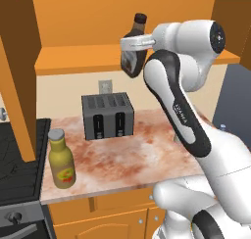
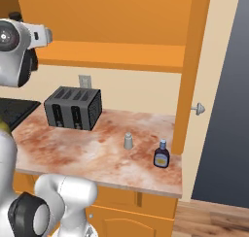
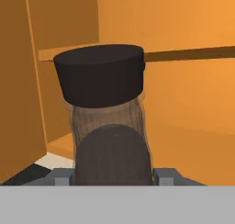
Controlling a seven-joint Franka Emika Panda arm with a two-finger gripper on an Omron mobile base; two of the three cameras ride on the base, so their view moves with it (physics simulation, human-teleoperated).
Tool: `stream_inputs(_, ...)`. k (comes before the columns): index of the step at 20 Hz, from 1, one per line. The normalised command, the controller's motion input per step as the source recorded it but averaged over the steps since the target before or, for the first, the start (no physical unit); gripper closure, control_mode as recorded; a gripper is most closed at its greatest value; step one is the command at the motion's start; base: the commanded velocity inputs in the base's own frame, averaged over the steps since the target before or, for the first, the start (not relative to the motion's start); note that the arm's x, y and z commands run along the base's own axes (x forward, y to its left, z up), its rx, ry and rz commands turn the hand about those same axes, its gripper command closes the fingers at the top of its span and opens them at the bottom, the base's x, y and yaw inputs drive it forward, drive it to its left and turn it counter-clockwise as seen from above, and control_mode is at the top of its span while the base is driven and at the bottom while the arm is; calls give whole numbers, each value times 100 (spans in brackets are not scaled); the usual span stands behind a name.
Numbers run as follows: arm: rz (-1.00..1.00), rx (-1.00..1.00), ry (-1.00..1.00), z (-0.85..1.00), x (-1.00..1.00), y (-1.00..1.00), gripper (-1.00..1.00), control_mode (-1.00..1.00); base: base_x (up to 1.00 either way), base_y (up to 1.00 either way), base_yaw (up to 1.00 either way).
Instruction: There are various items on the counter. Only move the condiments/shakers into the cabinet.
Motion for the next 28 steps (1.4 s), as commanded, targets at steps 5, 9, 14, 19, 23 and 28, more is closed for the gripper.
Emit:
stream_inputs(5, -13, 0, 4, 16, 48, -24, 100, -100, 0, 0, 0)
stream_inputs(9, 0, 0, 11, -2, 56, -20, 100, -100, 0, 0, 0)
stream_inputs(14, 0, 2, 1, -1, 47, -34, 100, -100, 0, 0, 0)
stream_inputs(19, 0, 0, 0, 0, 41, -30, 100, -100, 0, 0, 0)
stream_inputs(23, 0, 0, 0, -8, 55, -8, 100, -100, 0, 0, 0)
stream_inputs(28, 0, 0, 0, -21, 61, -4, 100, -100, 0, 0, 0)
